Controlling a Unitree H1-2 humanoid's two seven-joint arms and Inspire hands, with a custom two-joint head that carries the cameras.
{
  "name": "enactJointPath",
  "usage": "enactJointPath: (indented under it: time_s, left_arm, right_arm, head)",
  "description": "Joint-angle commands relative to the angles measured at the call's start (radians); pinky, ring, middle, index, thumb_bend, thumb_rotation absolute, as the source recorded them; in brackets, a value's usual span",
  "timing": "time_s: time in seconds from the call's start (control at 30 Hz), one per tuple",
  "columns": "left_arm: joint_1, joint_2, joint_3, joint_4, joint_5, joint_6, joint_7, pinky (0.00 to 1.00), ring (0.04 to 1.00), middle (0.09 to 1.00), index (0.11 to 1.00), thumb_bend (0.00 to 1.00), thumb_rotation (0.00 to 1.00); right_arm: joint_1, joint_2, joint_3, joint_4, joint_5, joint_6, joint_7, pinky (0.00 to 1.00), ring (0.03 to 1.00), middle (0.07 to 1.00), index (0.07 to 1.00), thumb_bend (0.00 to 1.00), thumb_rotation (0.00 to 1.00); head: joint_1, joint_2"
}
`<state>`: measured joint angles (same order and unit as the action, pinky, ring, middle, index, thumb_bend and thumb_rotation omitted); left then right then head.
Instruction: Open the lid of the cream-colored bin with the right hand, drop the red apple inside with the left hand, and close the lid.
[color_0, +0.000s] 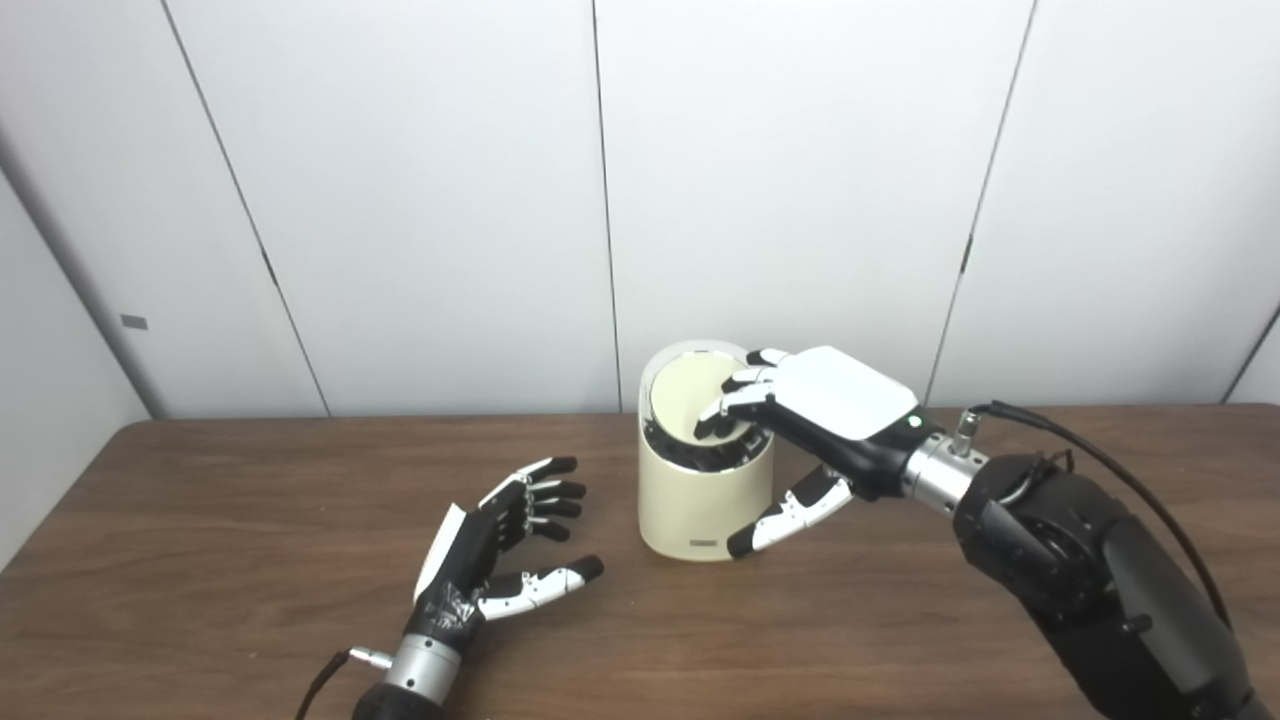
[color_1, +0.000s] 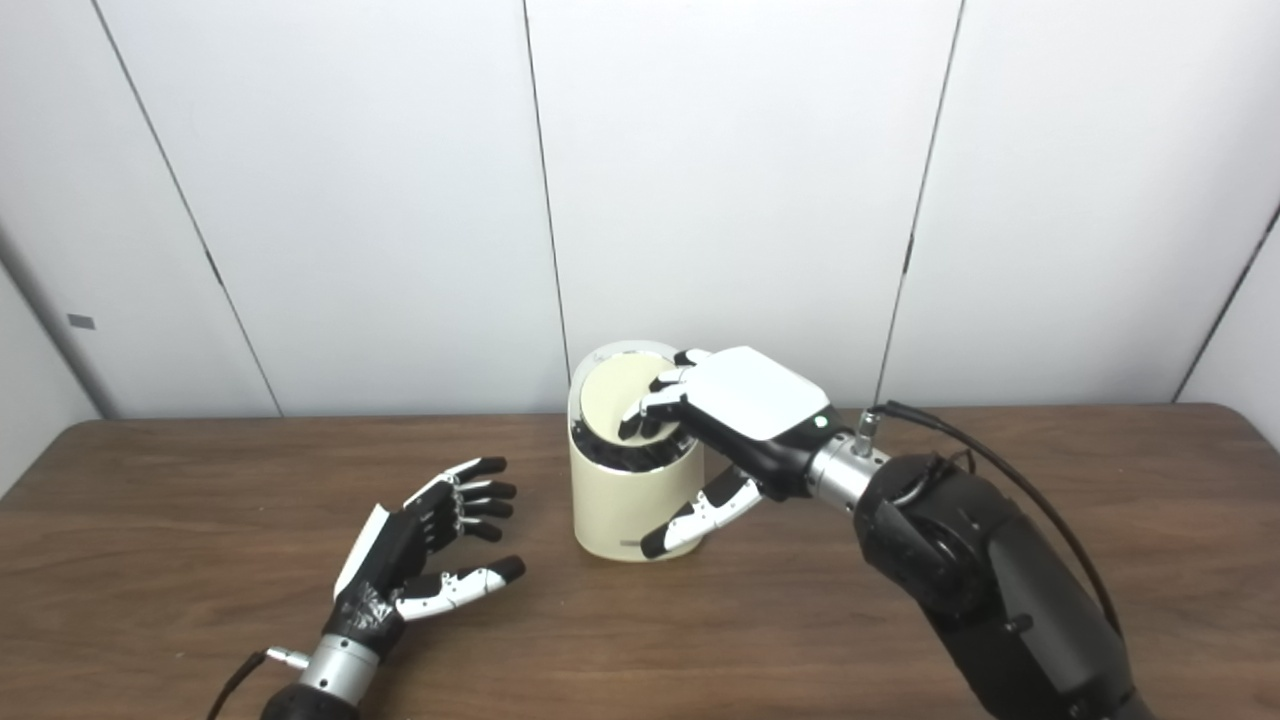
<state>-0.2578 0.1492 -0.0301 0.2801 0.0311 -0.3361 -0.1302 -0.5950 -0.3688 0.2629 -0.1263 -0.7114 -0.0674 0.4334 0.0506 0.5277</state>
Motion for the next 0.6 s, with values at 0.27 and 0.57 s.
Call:
enactJointPath:
  time_s: [0.27,0.57]
  left_arm:
    - [0.019,-0.006,-0.002,0.002,-0.004,-0.012,0.004,0.64,0.721,0.752,0.838,0.75,0.16]
    - [0.02,-0.003,0.0,-0.003,-0.014,-0.011,-0.003,0.62,0.714,0.752,0.838,0.75,0.14]
  right_arm:
    - [0.036,0.007,-0.133,0.029,0.081,-0.049,-0.217,0.86,0.868,0.868,0.942,0.64,0.61]
    - [0.182,-0.004,-0.224,0.129,0.254,-0.069,-0.269,0.8,0.9,0.926,0.939,0.69,0.48]
  head:
    - [0.002,0.003]
    - [-0.002,0.002]
